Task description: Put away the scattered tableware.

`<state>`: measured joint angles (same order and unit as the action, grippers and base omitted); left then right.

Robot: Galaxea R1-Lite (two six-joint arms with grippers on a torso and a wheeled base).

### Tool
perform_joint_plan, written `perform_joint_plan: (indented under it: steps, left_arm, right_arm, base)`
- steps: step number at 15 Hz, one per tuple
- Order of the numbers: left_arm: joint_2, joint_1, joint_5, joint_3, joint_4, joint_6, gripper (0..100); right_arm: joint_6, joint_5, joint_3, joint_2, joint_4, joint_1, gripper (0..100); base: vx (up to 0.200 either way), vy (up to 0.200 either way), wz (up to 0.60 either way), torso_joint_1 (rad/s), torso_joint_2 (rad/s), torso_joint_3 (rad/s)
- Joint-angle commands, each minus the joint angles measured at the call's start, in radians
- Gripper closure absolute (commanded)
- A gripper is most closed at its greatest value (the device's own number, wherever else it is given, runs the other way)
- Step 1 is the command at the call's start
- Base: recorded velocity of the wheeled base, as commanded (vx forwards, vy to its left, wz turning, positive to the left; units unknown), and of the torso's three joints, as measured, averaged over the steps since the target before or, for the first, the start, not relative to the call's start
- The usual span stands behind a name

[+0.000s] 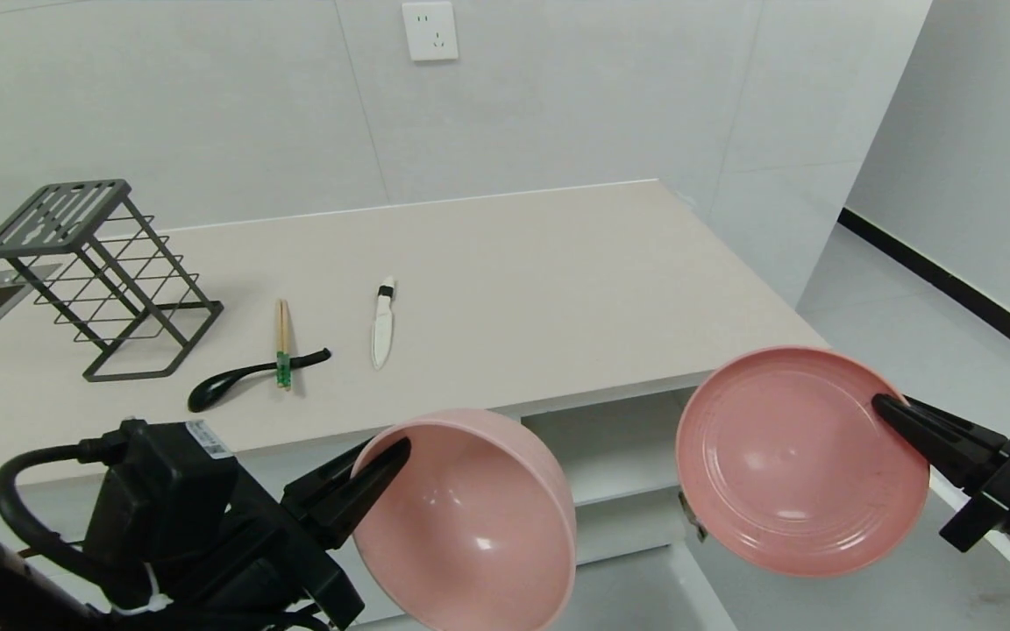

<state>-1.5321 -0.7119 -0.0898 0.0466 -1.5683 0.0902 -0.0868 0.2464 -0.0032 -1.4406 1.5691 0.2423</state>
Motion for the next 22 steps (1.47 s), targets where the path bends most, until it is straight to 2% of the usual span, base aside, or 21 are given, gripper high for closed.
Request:
perform_joint_plan:
  steps: [1,13,16,22]
  left_arm:
    - [0.004,-0.001,-0.001,-0.005,-0.003,0.000,100]
    - [0.006,-0.001,-0.001,-0.014,-0.003,-0.007,100]
    - [0.015,-0.001,-0.001,-0.027,-0.003,-0.009,100]
    - [0.032,0.000,-0.001,-0.036,-0.003,-0.012,100]
  right_arm:
    - [-0.001,0.001,0.000,-0.003,0.002,0.000,100]
    - [-0.008,0.002,0.002,-0.047,0.002,0.005,100]
    - [-0.027,0.001,0.000,-0.081,0.002,0.071,100]
    - [-0.028,0.001,-0.047,-0.152,0.002,0.072,100]
  base:
    - [0.000,0.000,0.00,-0.276,0.55,0.281]
    - [0.000,0.000,0.00,-0.266,0.52,0.248]
    - [0.000,0.000,0.00,-0.255,0.49,0.228]
    - [0.000,0.000,0.00,-0.248,0.40,0.185]
